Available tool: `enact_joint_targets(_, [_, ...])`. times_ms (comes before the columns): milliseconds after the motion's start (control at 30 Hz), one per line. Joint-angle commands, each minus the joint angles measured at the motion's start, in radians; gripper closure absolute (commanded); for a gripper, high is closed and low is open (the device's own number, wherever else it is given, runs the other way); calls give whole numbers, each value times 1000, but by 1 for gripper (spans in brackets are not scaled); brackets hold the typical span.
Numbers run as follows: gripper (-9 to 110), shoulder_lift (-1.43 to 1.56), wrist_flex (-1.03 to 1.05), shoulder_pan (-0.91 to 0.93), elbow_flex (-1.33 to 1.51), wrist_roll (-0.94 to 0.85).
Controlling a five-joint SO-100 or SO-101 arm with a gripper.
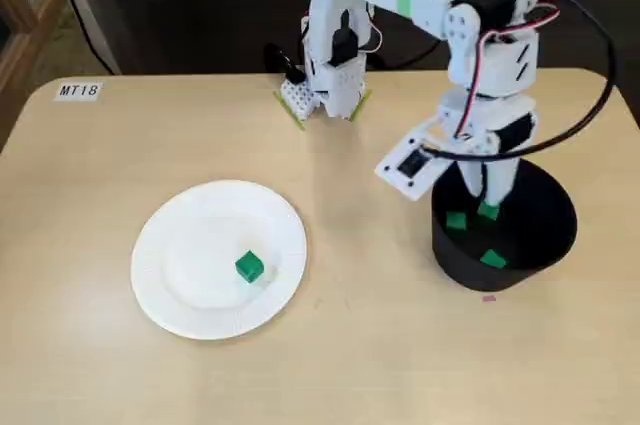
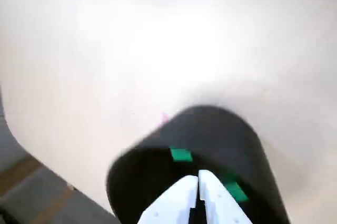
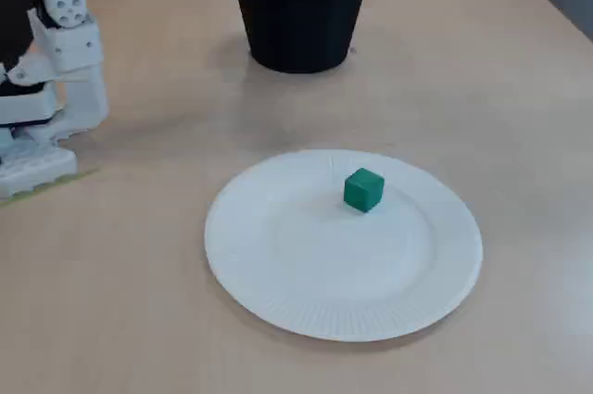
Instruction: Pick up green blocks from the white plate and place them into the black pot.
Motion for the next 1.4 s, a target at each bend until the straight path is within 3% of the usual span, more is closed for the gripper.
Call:
enact_joint_targets(0, [104,66,-8,212,-18,71])
enact_joint_targets(267, [104,-32,-32,583,-9,437])
enact_joint_targets(633, [104,-38,-480,676,288,508])
enact_joint_targets(733, [104,-48,-515,686,311,525])
enact_joint_targets(833, [104,-48,-497,701,302,541])
enact_joint_targets(933, [89,-32,-440,718,301,549])
enact_joint_targets(1000, [84,-14,-394,732,304,546])
enact_joint_targets(1367, [78,5,-176,681,311,459])
